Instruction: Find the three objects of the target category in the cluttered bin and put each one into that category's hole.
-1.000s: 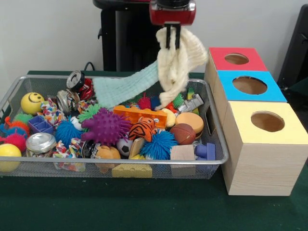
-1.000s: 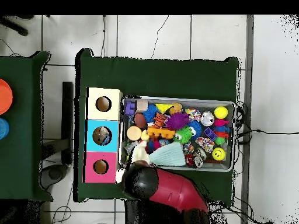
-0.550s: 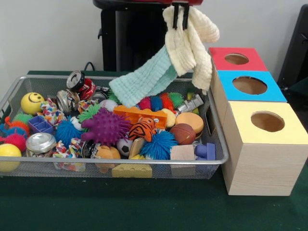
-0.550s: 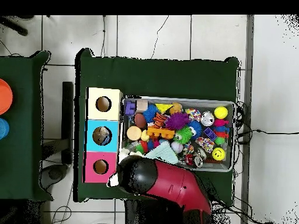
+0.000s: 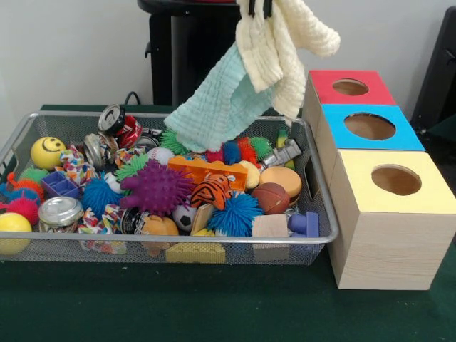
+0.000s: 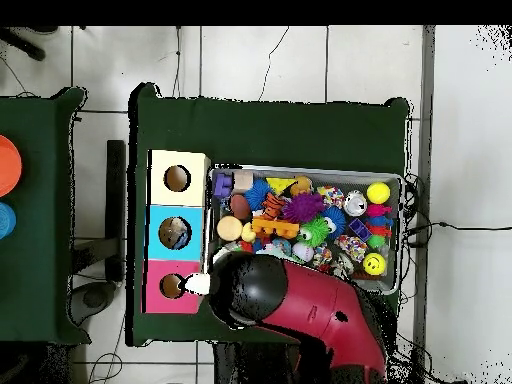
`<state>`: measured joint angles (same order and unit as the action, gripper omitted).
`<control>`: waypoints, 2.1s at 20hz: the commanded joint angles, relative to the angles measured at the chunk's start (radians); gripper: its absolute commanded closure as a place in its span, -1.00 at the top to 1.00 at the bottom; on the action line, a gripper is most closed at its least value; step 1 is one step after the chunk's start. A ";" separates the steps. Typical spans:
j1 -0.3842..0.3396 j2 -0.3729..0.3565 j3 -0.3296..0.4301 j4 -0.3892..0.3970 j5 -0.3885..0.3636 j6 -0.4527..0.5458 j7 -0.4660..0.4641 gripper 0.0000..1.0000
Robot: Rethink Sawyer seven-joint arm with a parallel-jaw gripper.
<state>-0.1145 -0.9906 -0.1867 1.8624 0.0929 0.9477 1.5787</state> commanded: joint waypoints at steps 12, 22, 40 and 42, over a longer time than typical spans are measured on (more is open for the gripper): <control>0.049 0.027 -0.019 -0.383 -0.052 0.394 0.317 -1.00; 0.013 -0.048 -0.070 -0.512 -0.211 0.560 0.143 -1.00; -0.009 -0.041 -0.043 -0.566 -0.250 0.646 0.149 -1.00; -0.010 -0.040 -0.043 -0.558 -0.247 0.636 0.146 -1.00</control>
<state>-0.1034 -1.0454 -0.2617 1.2675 -0.1244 1.5621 1.6497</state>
